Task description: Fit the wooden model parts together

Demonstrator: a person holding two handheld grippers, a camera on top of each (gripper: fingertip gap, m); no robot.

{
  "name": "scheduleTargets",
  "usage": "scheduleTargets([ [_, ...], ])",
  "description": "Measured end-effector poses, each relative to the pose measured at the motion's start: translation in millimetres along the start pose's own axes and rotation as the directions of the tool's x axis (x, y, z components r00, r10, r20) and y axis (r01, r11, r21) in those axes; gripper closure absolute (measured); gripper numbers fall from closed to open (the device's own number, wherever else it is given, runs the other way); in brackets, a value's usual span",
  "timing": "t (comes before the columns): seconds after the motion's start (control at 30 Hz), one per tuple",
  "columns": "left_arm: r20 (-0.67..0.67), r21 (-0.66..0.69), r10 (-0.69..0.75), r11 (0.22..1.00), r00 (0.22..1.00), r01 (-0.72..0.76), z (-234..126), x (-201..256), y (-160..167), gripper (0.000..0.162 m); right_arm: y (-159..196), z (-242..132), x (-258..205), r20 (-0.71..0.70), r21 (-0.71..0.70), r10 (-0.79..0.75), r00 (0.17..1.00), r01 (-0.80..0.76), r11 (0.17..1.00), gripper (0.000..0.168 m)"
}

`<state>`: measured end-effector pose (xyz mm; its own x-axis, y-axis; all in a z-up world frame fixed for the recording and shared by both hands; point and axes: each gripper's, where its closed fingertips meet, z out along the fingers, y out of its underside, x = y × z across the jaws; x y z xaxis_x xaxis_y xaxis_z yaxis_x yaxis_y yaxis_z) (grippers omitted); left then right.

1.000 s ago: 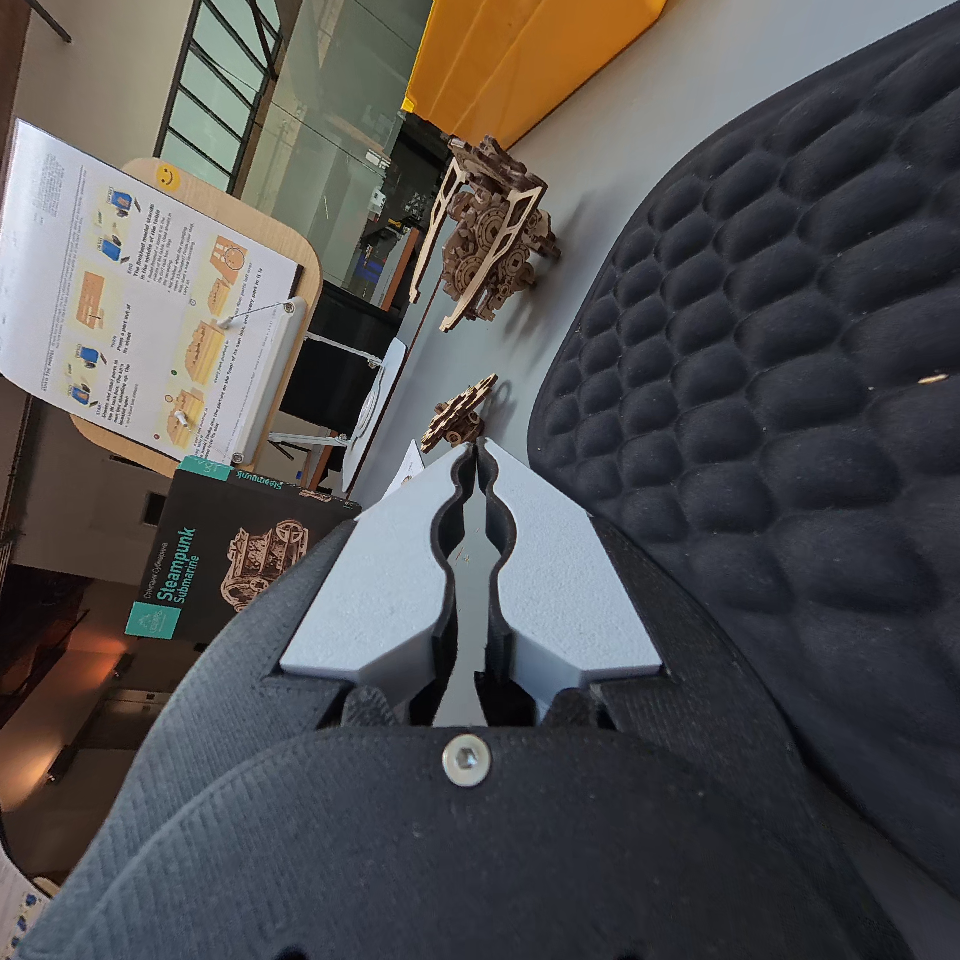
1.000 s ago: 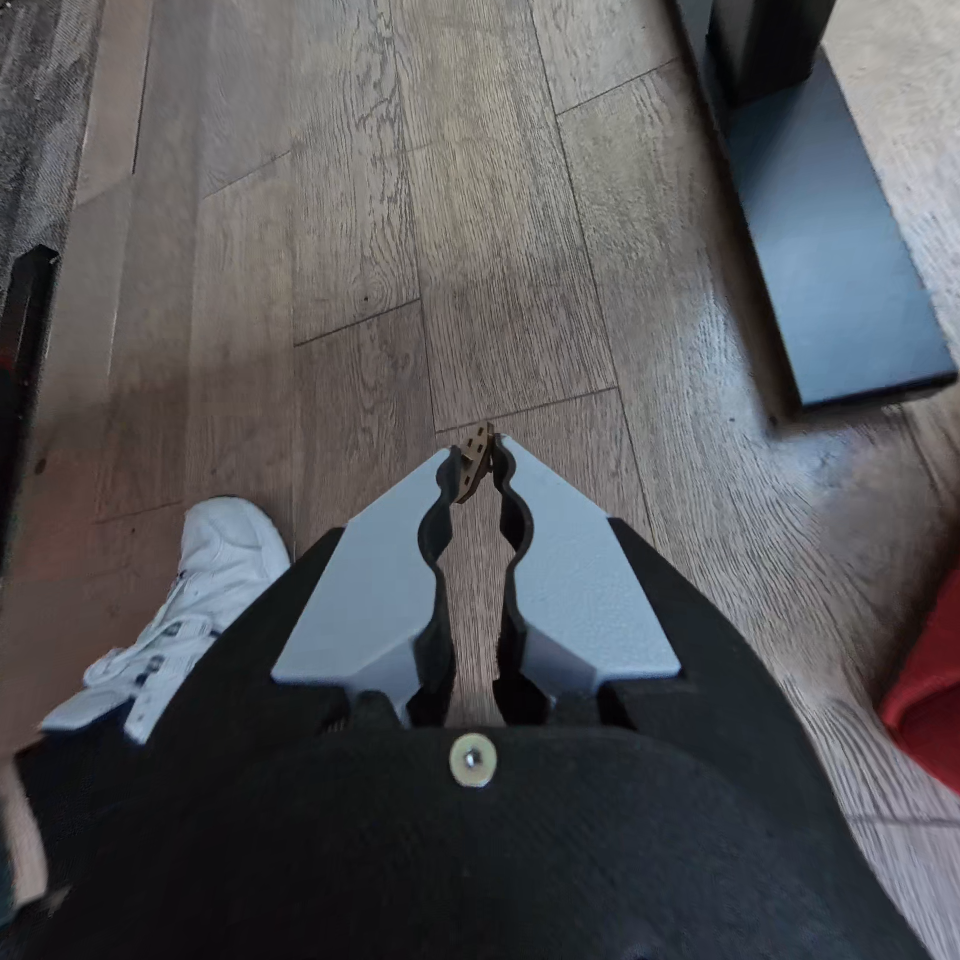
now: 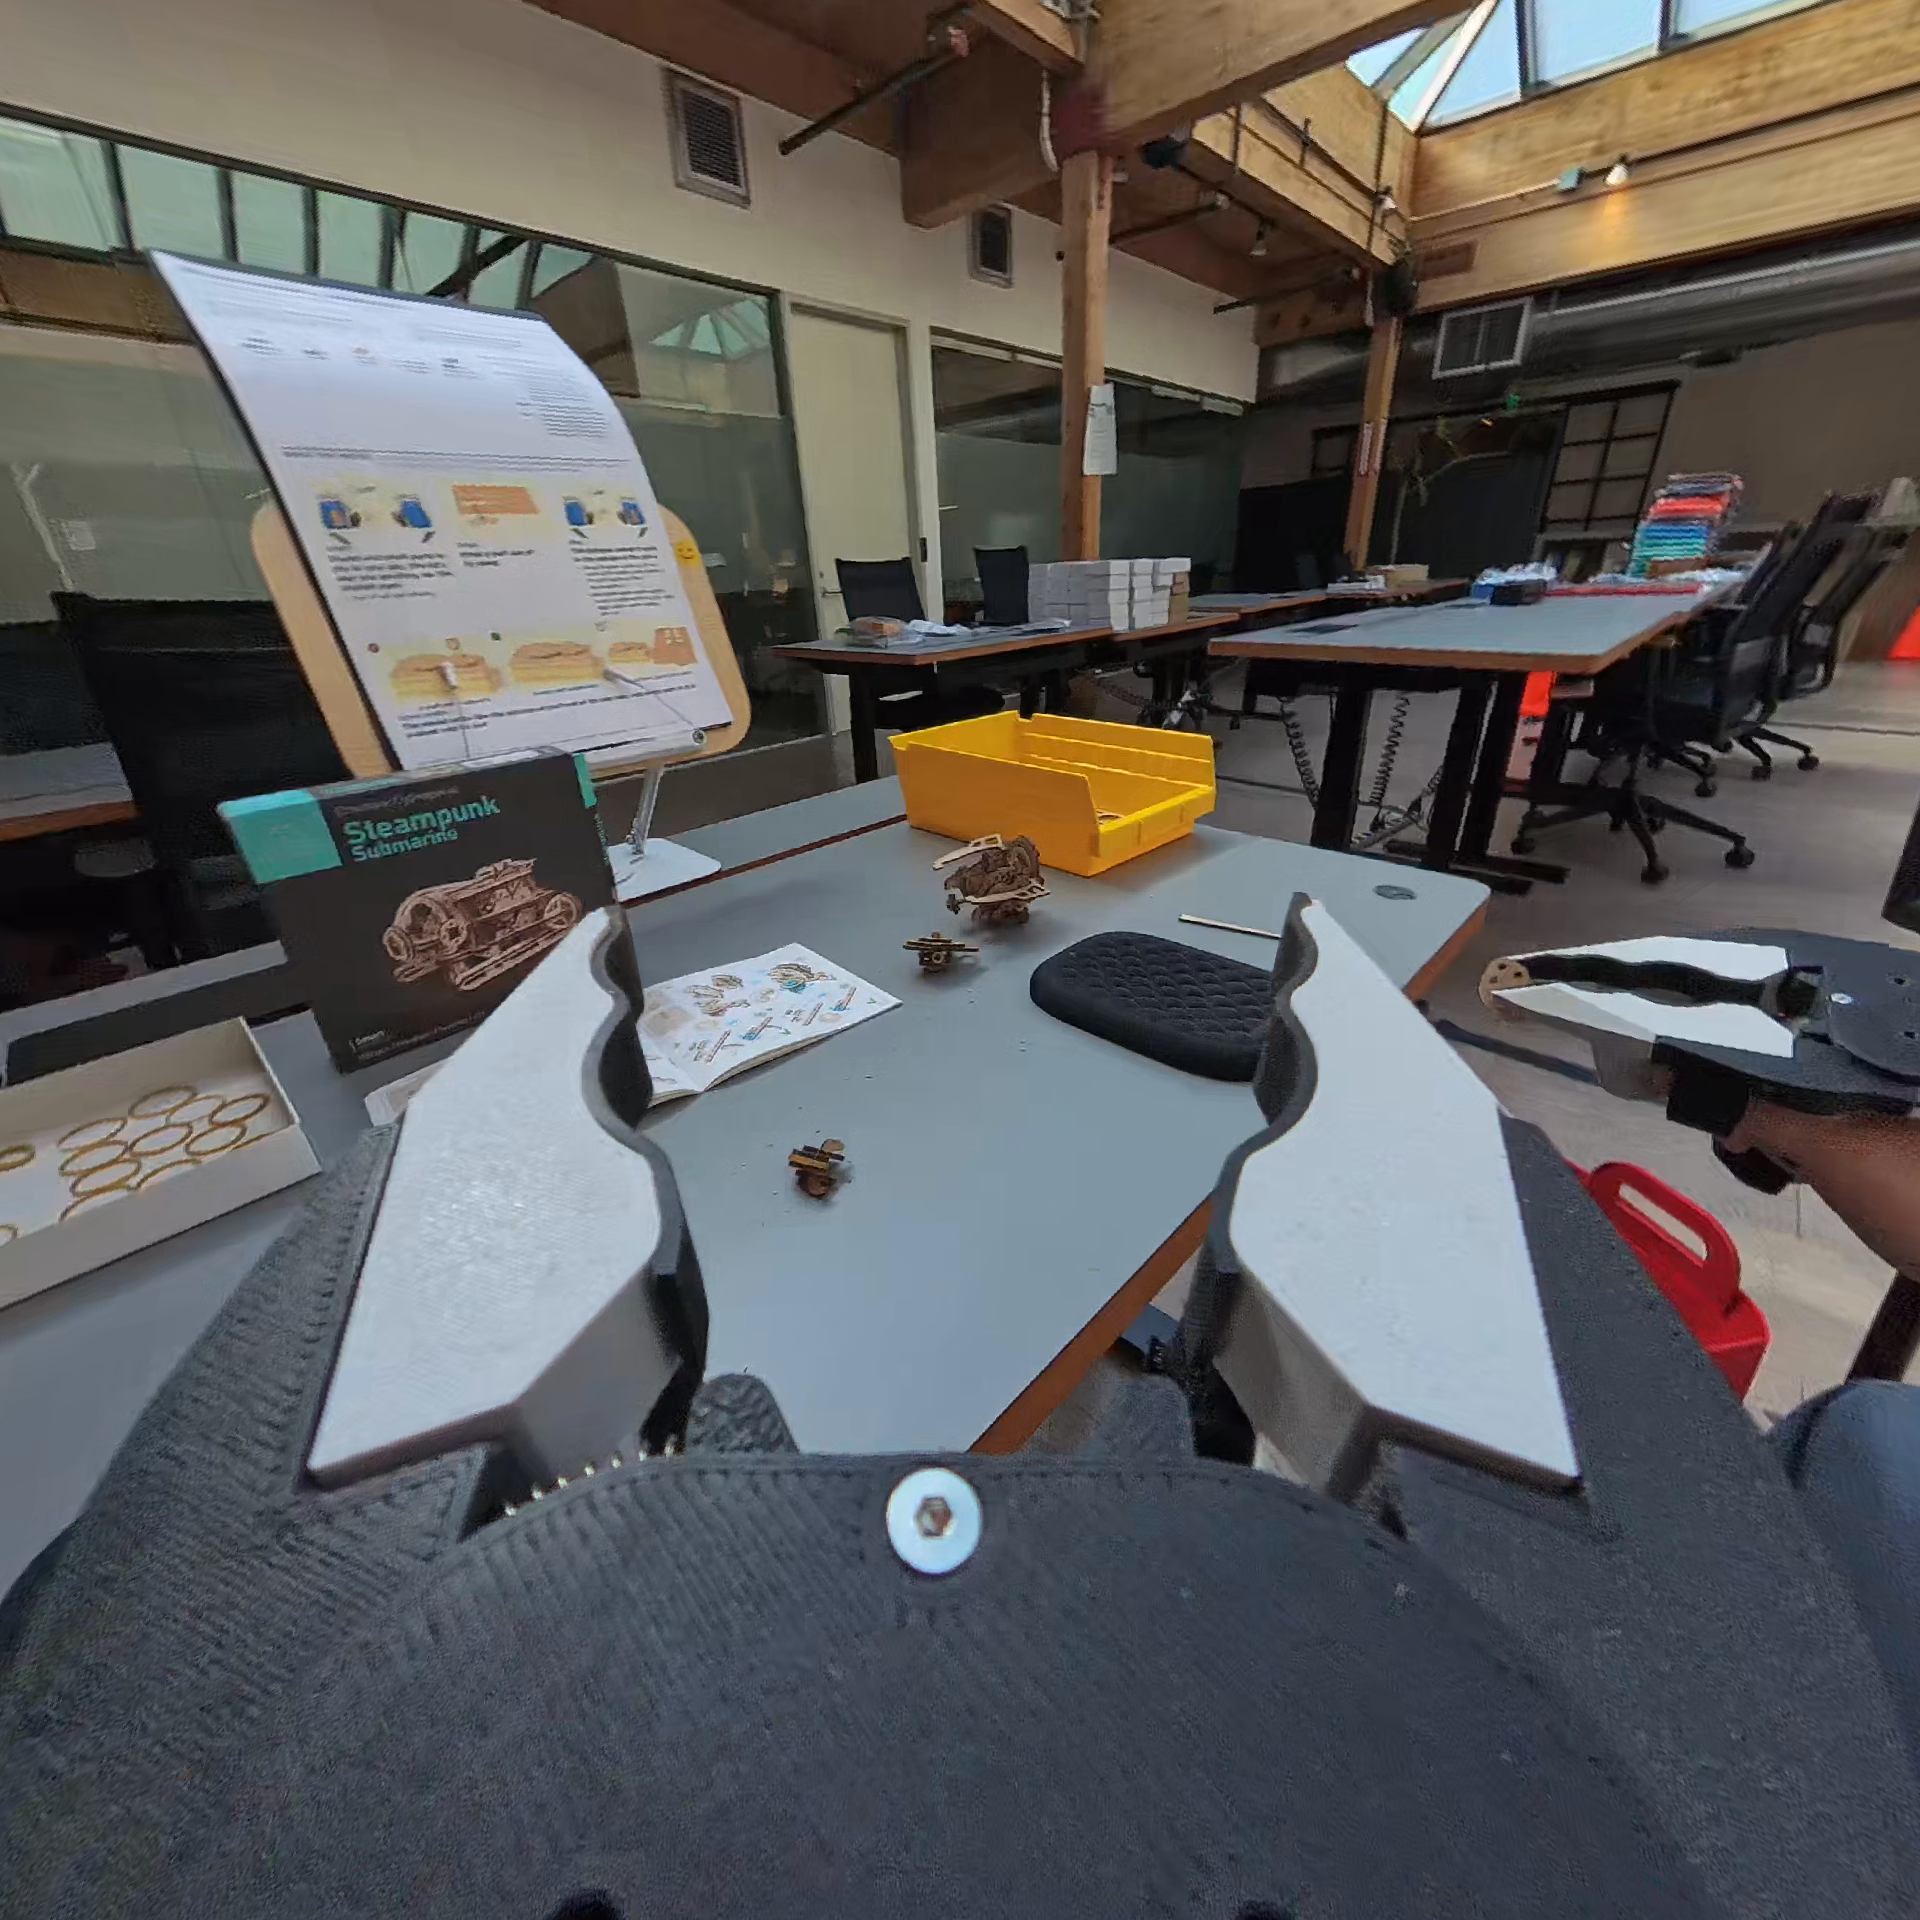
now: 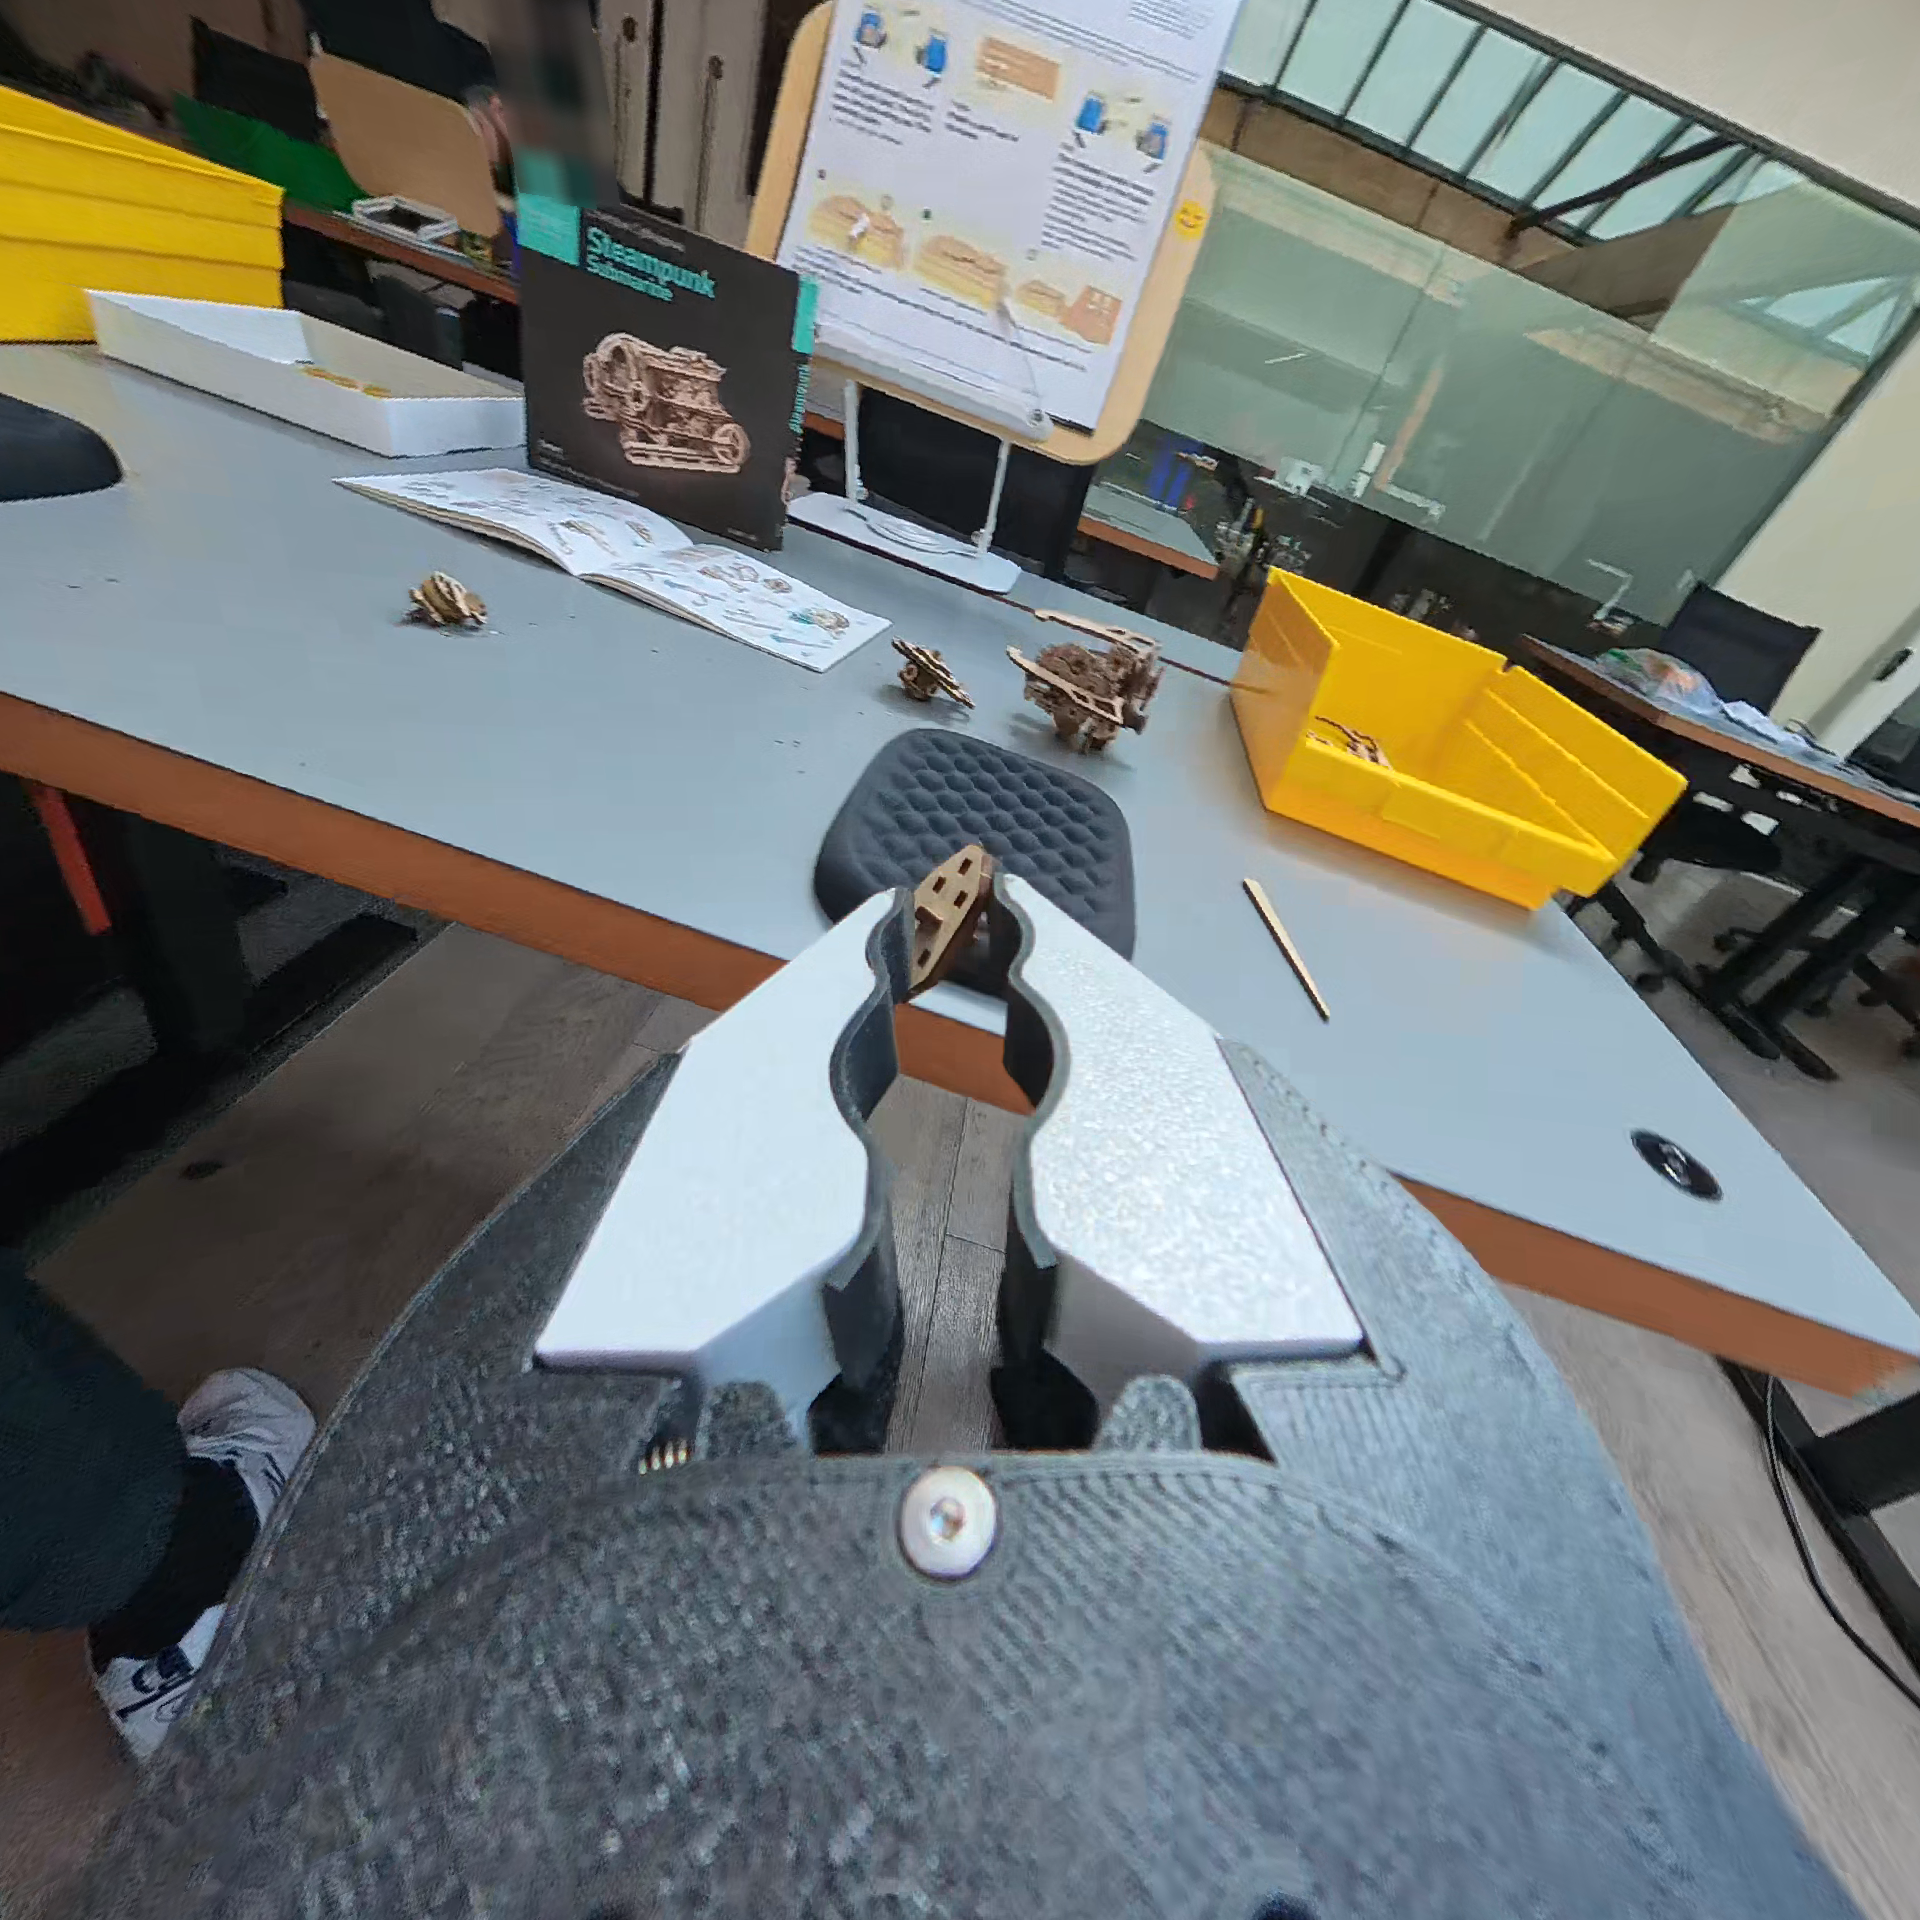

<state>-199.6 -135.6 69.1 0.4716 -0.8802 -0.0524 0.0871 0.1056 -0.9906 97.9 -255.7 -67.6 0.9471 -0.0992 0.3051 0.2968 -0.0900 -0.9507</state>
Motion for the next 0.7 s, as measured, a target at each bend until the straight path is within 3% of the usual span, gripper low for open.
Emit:
scheduleTargets([
  [0.1, 0.099, 0.141, -0.155, 0.980, 0.983, 0.140, -18.4, -44.3, 11.1, 0.051, -34.4, 33.2, -22.4, 0.076, 0.022, -0.073, 0.994, 0.071, 0.997, 0.154],
  [0.17, 0.110, 0.175, -0.160, 0.975, 0.981, 0.139, -22.8, -56.2, 24.2, 0.052, -57.6, 58.5, -37.9, 0.138, 0.048, -0.082, 0.987, 0.076, 0.996, 0.154],
  [0.27, 0.234, 0.061, -0.024, 0.998, 0.972, 0.010, -30.5, -83.0, 62.7, 0.051, -90.1, 95.6, -60.9, 0.220, 0.072, -0.119, 0.968, 0.106, 0.992, 0.153],
  [0.37, 0.246, -0.024, -0.031, 0.999, 0.969, 0.038, -41.2, -95.9, 88.1, 0.046, -109.9, 131.1, -83.7, 0.299, 0.050, -0.161, 0.941, 0.153, 0.987, 0.154],
  [0.5, 0.365, -0.069, -0.025, 0.996, 0.931, 0.053, -71.4, -134.5, 109.3, 0.046, -100.9, 176.0, -121.7, 0.425, -0.062, -0.127, 0.896, 0.168, 0.984, 0.154],
  [0.6, 0.399, -0.038, -0.081, 0.994, 0.913, 0.105, -88.3, -148.8, 112.4, 0.047, -81.0, 202.5, -156.5, 0.543, -0.118, -0.107, 0.833, 0.202, 0.972, 0.154],
  [0.7, 0.427, -0.057, -0.029, 0.997, 0.904, 0.059, -96.7, -151.3, 111.3, 0.048, -50.7, 221.0, -184.0, 0.650, -0.171, -0.092, 0.754, 0.263, 0.950, 0.154],
])
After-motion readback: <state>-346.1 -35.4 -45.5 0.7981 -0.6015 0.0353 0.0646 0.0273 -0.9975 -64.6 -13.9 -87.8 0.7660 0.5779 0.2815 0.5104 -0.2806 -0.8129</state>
